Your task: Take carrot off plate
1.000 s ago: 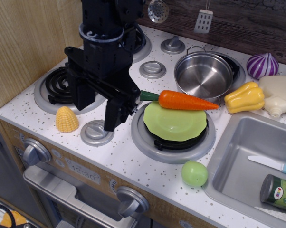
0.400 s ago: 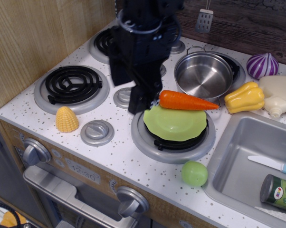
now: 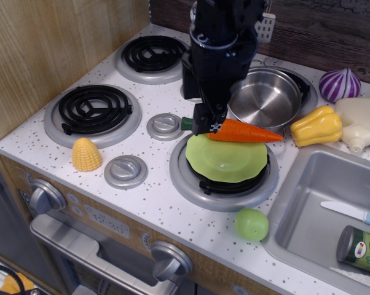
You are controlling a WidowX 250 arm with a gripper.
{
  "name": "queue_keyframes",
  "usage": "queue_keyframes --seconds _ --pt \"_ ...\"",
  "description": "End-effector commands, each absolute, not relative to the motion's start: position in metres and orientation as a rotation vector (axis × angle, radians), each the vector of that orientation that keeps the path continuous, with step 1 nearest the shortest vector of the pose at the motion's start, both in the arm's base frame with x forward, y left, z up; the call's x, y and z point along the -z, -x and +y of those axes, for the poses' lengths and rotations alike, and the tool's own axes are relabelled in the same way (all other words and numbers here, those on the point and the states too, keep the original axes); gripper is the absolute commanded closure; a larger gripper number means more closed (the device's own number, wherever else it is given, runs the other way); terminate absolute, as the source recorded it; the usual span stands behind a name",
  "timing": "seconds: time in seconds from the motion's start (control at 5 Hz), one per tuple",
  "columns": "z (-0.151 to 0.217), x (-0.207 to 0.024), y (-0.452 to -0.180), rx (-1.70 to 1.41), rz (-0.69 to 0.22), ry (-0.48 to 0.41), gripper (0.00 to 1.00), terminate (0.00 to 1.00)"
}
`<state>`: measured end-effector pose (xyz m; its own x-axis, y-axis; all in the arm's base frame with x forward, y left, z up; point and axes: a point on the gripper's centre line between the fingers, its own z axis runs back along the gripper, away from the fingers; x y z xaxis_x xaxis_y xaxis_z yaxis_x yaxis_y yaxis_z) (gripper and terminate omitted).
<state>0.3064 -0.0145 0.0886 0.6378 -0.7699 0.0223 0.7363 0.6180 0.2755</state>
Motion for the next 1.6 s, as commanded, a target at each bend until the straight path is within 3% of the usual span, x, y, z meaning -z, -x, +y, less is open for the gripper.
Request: queue_keyframes --seconds 0.0,0.6,0.8,1.0,1.4 --pt "-0.003 -0.083 -0.339 0.931 -0.220 -0.278 0.00 0.00" --pt "-0.005 -0.043 -0.365 0.980 -0.301 -0.194 0.00 0.00" --pt "-0.005 -0.042 -0.366 0.961 -0.293 -0.173 1.00 0.00" --pt "-0.005 -0.048 -0.362 0.959 -0.273 -0.164 1.00 0.00" --pt "0.012 -0.094 -0.342 0.951 -0.140 -0.221 1.00 0.00"
